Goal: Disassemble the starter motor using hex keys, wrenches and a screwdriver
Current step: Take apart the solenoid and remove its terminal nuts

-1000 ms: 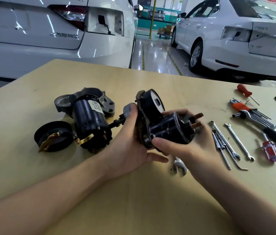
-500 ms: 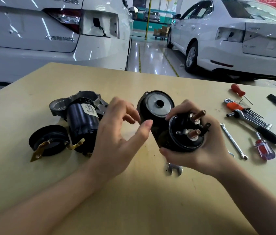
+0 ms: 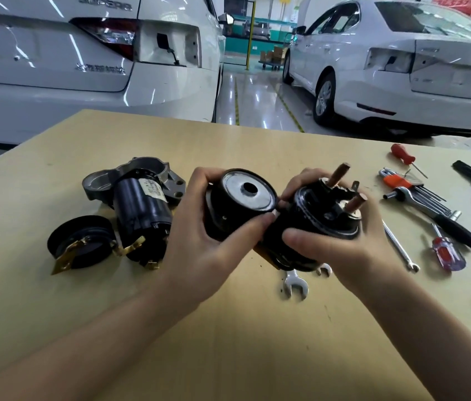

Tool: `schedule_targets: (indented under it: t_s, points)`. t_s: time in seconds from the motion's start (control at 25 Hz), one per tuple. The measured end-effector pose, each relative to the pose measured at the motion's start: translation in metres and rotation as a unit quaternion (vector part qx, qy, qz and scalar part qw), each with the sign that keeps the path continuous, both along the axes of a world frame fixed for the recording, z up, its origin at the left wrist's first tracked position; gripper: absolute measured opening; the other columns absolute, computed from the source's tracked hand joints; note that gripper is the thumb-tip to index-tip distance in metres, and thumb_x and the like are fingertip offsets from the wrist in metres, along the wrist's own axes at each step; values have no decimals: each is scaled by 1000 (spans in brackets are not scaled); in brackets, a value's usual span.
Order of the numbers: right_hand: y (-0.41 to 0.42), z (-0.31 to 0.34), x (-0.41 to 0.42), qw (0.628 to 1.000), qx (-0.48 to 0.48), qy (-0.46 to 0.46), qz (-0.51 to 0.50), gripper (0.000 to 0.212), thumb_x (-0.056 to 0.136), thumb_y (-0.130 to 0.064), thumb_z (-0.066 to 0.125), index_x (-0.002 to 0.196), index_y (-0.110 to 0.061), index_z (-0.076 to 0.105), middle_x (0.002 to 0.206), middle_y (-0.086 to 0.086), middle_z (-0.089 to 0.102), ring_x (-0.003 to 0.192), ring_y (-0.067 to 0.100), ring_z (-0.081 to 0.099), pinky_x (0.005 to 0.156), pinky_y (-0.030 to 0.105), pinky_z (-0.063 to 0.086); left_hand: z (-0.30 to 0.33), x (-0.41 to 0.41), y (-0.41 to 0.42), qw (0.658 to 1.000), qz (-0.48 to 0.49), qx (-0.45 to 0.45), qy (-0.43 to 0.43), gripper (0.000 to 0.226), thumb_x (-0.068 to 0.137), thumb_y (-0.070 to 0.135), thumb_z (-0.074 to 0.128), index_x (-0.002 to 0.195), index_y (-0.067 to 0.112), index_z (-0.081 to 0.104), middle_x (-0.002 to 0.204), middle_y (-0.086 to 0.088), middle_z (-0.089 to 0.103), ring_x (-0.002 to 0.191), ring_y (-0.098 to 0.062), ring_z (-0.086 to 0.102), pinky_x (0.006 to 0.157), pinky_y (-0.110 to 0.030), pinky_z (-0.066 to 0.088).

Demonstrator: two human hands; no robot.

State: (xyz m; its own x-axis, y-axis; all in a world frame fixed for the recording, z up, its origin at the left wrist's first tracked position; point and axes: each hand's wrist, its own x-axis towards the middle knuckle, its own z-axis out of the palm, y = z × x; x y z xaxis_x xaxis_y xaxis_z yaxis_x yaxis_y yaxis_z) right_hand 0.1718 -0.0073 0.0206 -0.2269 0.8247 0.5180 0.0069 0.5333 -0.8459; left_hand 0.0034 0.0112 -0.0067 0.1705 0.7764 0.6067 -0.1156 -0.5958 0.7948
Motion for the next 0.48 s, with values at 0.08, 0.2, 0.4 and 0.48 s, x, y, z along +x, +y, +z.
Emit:
schedule_targets:
  t_s: [0.08,0.2,0.4,0.48]
  points:
    - [0,0,-5,999,5,11,-30,25,59,-17,74,82,-21,66,78,-3,66,77,12,64,71,25,51,-2,2,-1,1000,15,21,-12,40,79,20,70,107,2,48,90,11,65,84,-6,64,72,-16,48]
    - [-3,0,-9,999,1,23,-42,25,59,-18,75,81,-24,67,78,-4,67,78,11,66,71,24,51,-4,3,-1,999,21,16,-21,41,79,21,71,107,2,49,91,10,66,85,-7,65,72,-17,49]
    - [3,-5,-12,975,-134,129,-118,31,53,-23,76,83,-19,69,79,3,66,78,20,67,70,35,55,-1,5,3,997,43,-64,5,43,76,39,74,104,16,52,89,8,67,82,-9,68,63,-23,53]
    - [8,-5,-10,950,-221,179,-125,27,55,-16,73,82,-13,67,75,5,62,68,18,64,59,34,53,0,-1,10,990,1,-130,48,42,75,56,65,100,24,55,81,6,67,72,-9,67,56,-26,53]
